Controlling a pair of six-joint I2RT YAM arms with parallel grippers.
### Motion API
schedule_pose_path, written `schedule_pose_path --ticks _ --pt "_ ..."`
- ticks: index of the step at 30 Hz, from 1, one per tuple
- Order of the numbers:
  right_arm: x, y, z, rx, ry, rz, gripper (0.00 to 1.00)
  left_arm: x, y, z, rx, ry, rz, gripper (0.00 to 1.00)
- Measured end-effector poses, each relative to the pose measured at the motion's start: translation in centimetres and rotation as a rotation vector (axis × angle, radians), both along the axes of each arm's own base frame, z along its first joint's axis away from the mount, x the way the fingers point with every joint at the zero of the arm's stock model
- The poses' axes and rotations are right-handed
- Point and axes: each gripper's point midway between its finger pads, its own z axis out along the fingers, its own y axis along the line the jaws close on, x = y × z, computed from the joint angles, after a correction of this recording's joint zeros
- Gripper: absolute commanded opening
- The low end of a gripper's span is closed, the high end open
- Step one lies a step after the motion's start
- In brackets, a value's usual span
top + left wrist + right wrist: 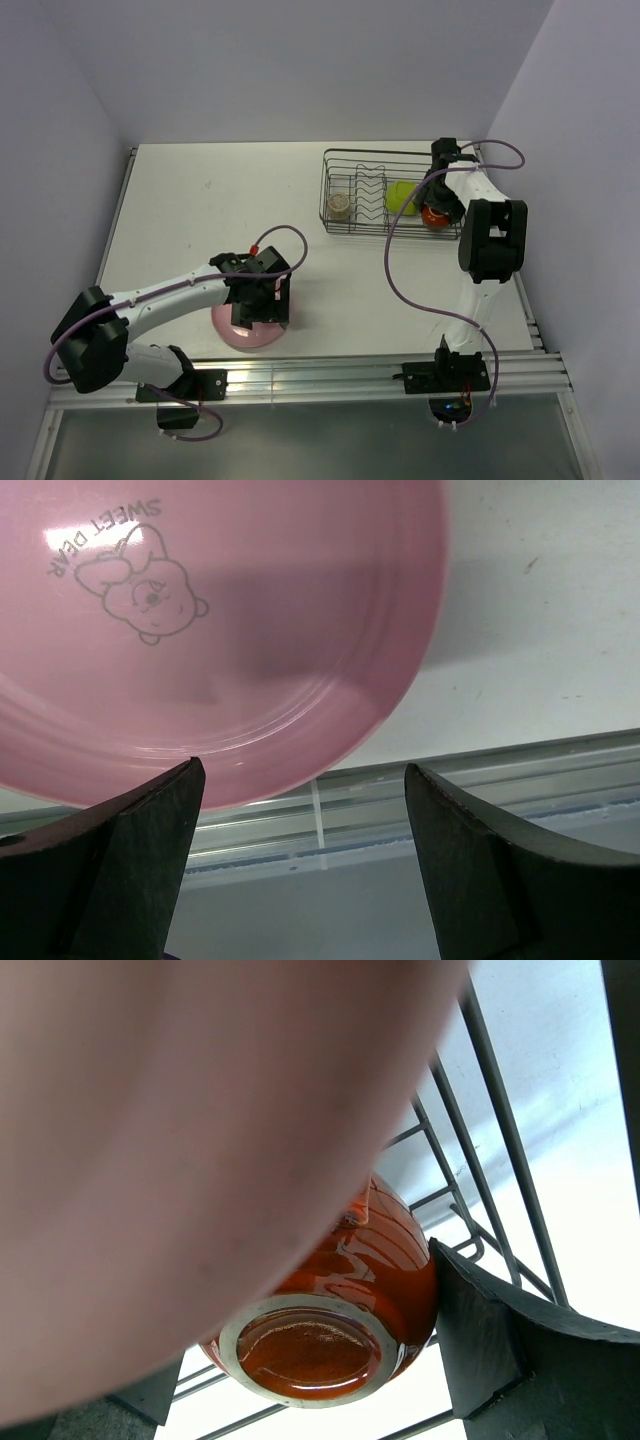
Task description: Load the mixed dishes into the dish rack
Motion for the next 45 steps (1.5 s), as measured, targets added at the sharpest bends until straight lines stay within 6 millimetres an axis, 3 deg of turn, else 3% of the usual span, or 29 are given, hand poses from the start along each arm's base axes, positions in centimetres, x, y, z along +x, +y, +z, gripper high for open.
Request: schedule_pose_path --ticks 7,36,45 --pt "0.0 0.1 0.1 -0.001 0.002 0.005 0.93 -0.5 0.0 -1.2 0.054 0.012 -0.029 0.88" --pt "-2.0 1.3 0.6 0.024 0.027 0.048 0.98 -1.0 -0.1 -1.7 0.054 0.006 -0.043 0.91" --pt "-2.3 1.3 3.3 0.018 -0.012 0.053 0.99 -1.5 0.6 -2.3 0.063 0.013 -0.043 0.89"
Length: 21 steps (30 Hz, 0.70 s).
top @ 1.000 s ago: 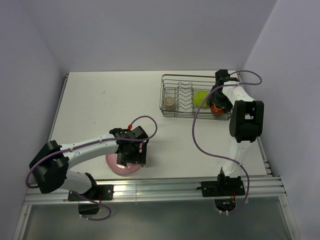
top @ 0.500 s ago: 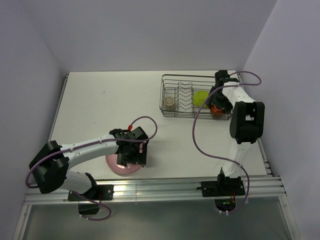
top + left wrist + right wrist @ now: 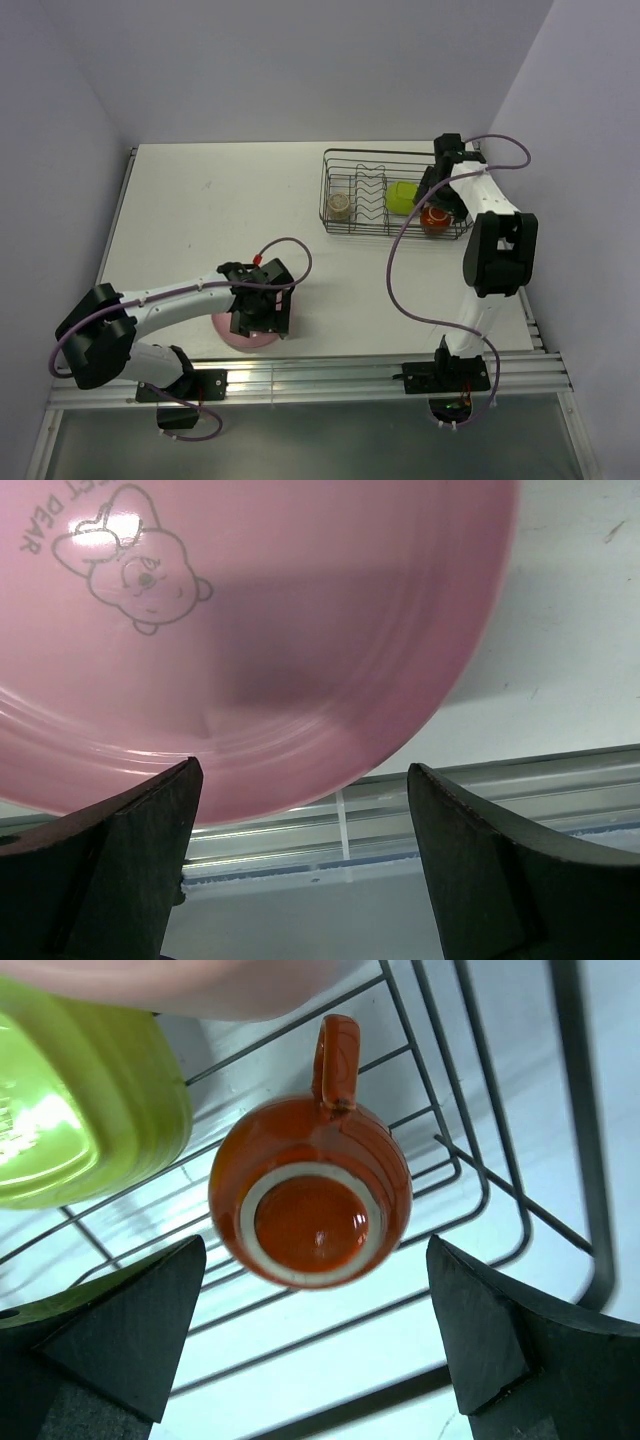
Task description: Load the mixed dishes into the dish rack
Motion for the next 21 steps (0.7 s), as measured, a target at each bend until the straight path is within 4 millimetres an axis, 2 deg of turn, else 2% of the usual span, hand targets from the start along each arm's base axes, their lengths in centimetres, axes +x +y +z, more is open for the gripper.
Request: schedule_pose_path --ticks 7,10,11,13,14,16,17,19,20,21 --pt "0.2 0.0 3.7 -0.001 -0.073 0.003 0.99 -0.2 0.3 -1.1 0.063 -0.006 -0.026 0.88" --pt "0.1 0.2 5.6 0.004 -0.114 0.006 0.99 -0.2 0.4 -2.0 0.112 -0.007 -0.046 0.84" --pt "0.0 0.2 6.2 0.006 -0.127 0.008 0.99 -0.2 0.4 -2.2 0.123 -0.008 -0.051 0.76" --pt "-0.3 0.5 7.7 0.017 -0.159 0.013 0.99 0.0 0.2 -2.4 0.147 -0.015 -0.064 0.68" --pt "-0.6 0.7 8.6 0.025 -0.180 0.018 0.99 0.1 0.2 -2.5 0.159 -0.021 -0.069 0.58" --pt "-1.2 1.2 10.3 0.041 -0.218 0.028 0.98 0.4 0.2 -2.5 0.181 -0.032 -0.077 0.46" --pt "-1.5 1.6 11.4 0.050 -0.243 0.037 0.98 0.7 0.2 -2.5 0.190 -0.042 -0.082 0.34" --pt "-2.1 2.5 13.2 0.067 -0.284 0.060 0.98 1.2 0.2 -2.3 0.206 -0.065 -0.091 0.22" --pt "-2.5 3.3 14.2 0.079 -0.304 0.082 0.98 1.6 0.1 -2.2 0.212 -0.078 -0.099 0.11" --pt "-2.9 4.3 15.2 0.092 -0.327 0.109 0.97 1.8 0.1 -2.1 0.221 -0.086 -0.103 0.05"
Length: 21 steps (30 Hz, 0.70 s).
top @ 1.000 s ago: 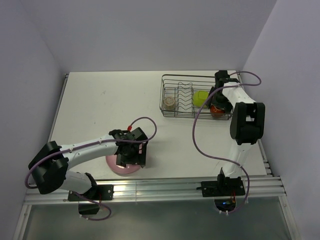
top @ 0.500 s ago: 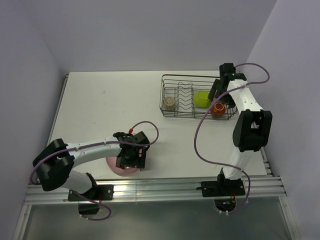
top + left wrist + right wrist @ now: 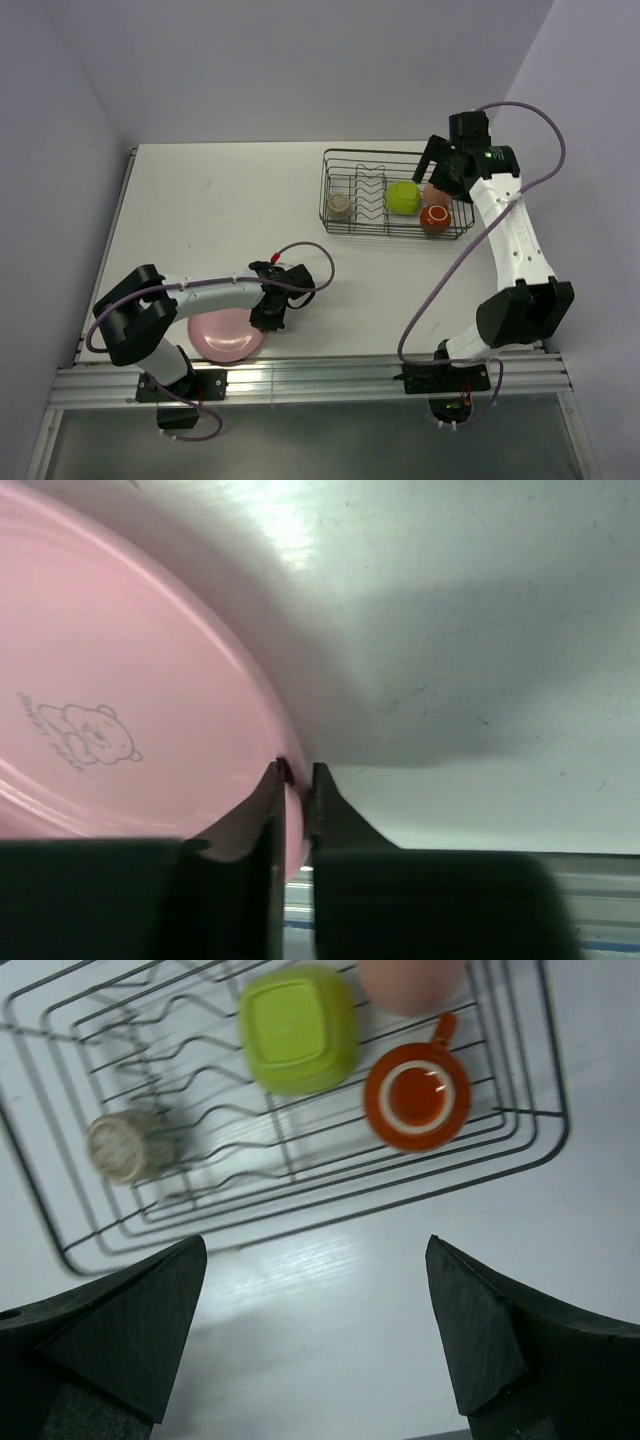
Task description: Load the mixed dishes into the dish rack
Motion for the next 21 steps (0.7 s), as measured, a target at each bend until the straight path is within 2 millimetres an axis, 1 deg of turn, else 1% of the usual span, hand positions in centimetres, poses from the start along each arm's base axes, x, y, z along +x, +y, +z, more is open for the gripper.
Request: schedule_pose_path --ticks 1,3,5,9,11,13,15,17,19,21 --pt "-0.3 0.9 0.8 0.007 -0.016 0.026 0.97 0.2 0.1 0.1 0.012 -0.006 -0.009 0.01" --pt "-1.0 2.8 2.2 0.024 -0.040 0.083 0.96 0.5 0.3 0.5 0.030 -0.021 -0.020 0.00" --pt "-1.7 4.8 2.9 0.036 -0.042 0.142 0.96 0.6 0.5 0.8 0.047 -0.027 -0.029 0.00" --pt "-3.3 8.2 2.5 0.062 -0.003 0.239 0.95 1.0 0.8 1.6 0.071 -0.040 -0.038 0.00" --pt "-3.8 9.3 2.4 0.081 0.009 0.263 0.95 1.3 0.7 2.3 0.072 -0.054 -0.042 0.00" --pt "-4.1 10.0 2.4 0.101 0.015 0.277 0.95 1.9 -0.2 4.0 0.040 -0.080 -0.044 0.00" --pt "-4.3 10.5 2.3 0.124 0.025 0.288 0.94 2.9 -1.8 6.5 -0.030 -0.124 -0.044 0.00" --pt "-4.7 11.0 2.1 0.146 0.040 0.303 0.93 4.2 -3.9 10.3 -0.132 -0.191 -0.047 0.00" --pt "-5.0 11.5 2.0 0.167 0.053 0.323 0.93 5.4 -5.8 14.8 -0.246 -0.266 -0.047 0.00" --pt "-5.3 12.4 1.8 0.189 0.076 0.351 0.93 6.0 -6.9 18.9 -0.344 -0.325 -0.045 0.00"
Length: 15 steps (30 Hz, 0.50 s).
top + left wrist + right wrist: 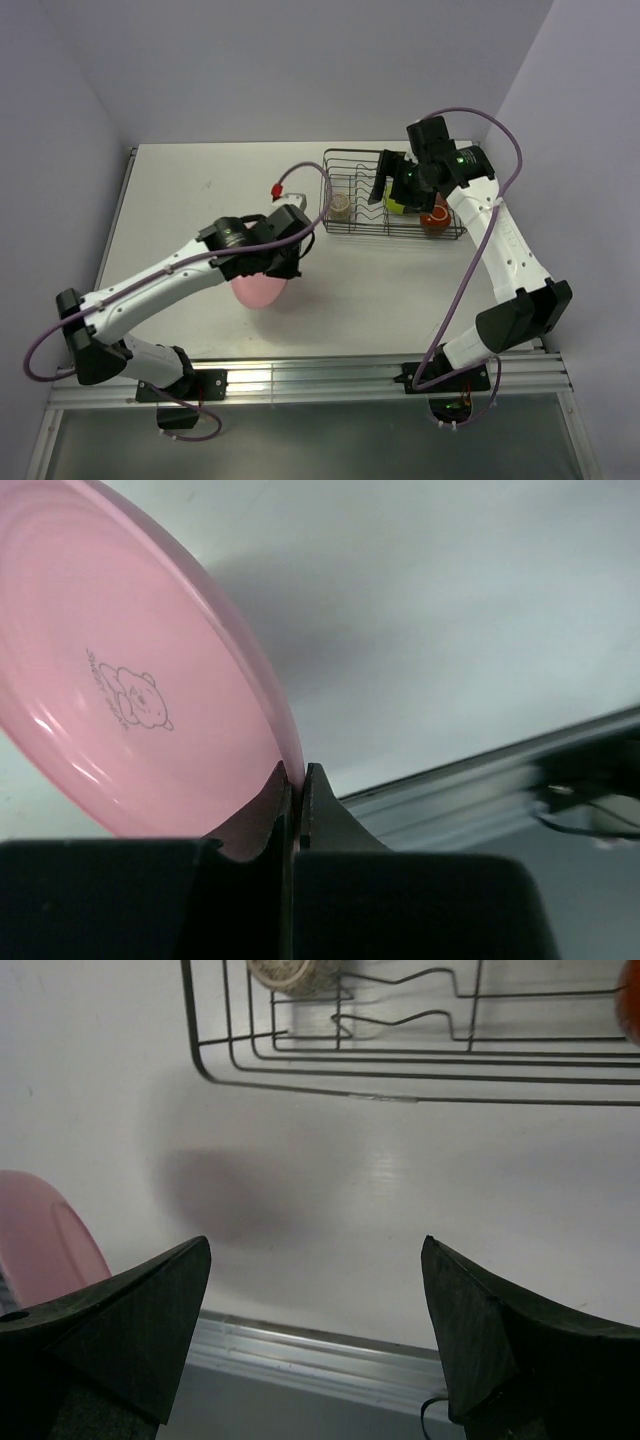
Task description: Load the mixed dishes into the dish rack
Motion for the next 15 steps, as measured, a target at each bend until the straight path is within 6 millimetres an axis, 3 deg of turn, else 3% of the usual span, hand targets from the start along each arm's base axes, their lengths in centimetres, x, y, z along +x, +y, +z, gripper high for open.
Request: schedule_pose_path --ticks 3,6,12,15 --pt "-0.1 1.6 -0.2 0.032 0.036 0.049 0.93 0.0 -0.9 5.1 -0.137 -0.054 -0.017 0.00" --pt "0.0 3.1 0.1 0.072 0.056 0.090 0.93 -0.6 -1.1 8.1 -0.231 -0.067 -0.040 0.00" --pt "0.0 5.2 2.6 0.177 0.041 0.142 0.92 -1.7 -1.0 10.4 -0.342 -0.028 -0.059 0.00" --pt "-0.5 6.0 3.5 0.197 0.019 0.165 0.92 -1.2 -0.2 11.8 -0.419 -0.012 -0.014 0.00"
